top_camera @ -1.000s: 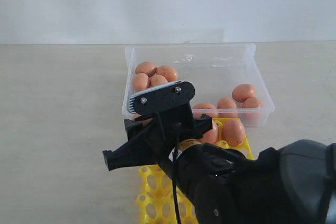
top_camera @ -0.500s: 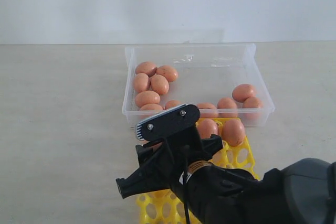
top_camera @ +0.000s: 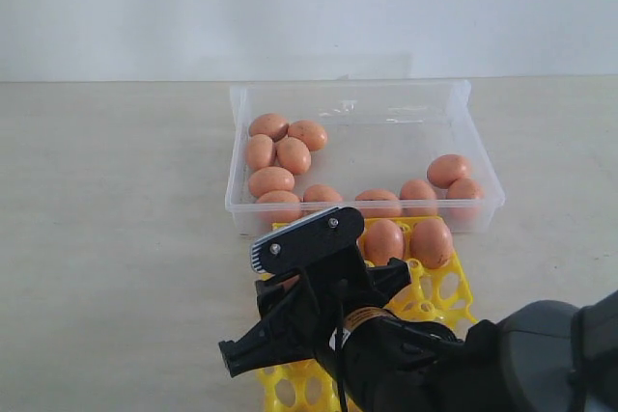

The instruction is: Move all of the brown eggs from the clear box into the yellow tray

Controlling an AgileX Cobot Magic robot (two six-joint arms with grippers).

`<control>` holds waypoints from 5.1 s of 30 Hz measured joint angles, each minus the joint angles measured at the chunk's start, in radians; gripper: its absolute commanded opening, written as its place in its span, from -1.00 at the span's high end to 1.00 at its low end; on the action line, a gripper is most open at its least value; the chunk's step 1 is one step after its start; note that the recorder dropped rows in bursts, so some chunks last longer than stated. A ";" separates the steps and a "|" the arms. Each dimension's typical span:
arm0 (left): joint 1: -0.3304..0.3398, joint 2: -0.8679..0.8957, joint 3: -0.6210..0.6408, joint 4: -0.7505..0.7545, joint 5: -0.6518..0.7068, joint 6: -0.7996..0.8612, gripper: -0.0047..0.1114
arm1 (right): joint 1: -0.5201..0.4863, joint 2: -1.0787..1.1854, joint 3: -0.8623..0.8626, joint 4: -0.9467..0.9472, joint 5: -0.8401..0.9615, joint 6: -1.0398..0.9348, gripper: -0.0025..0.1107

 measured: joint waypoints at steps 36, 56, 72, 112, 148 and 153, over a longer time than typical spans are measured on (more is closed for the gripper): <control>0.000 0.000 0.000 0.000 0.000 0.000 0.85 | 0.000 -0.288 0.002 0.129 0.289 -0.314 0.96; 0.000 0.000 0.000 0.000 0.000 0.000 0.85 | -0.710 0.086 -0.805 0.198 1.197 -0.559 0.50; 0.000 0.000 0.000 0.000 0.000 0.000 0.85 | -0.688 0.355 -0.930 0.146 1.181 -0.532 -0.04; 0.000 0.000 0.000 0.000 0.000 0.000 0.85 | -0.688 0.451 -1.008 0.160 1.134 -1.211 -0.04; 0.000 0.000 0.000 0.000 0.000 0.000 0.85 | -0.688 0.445 -1.009 0.501 1.156 -1.142 0.96; 0.000 0.000 0.000 0.000 0.000 0.000 0.85 | -0.688 0.410 -1.011 0.441 1.208 -1.093 0.56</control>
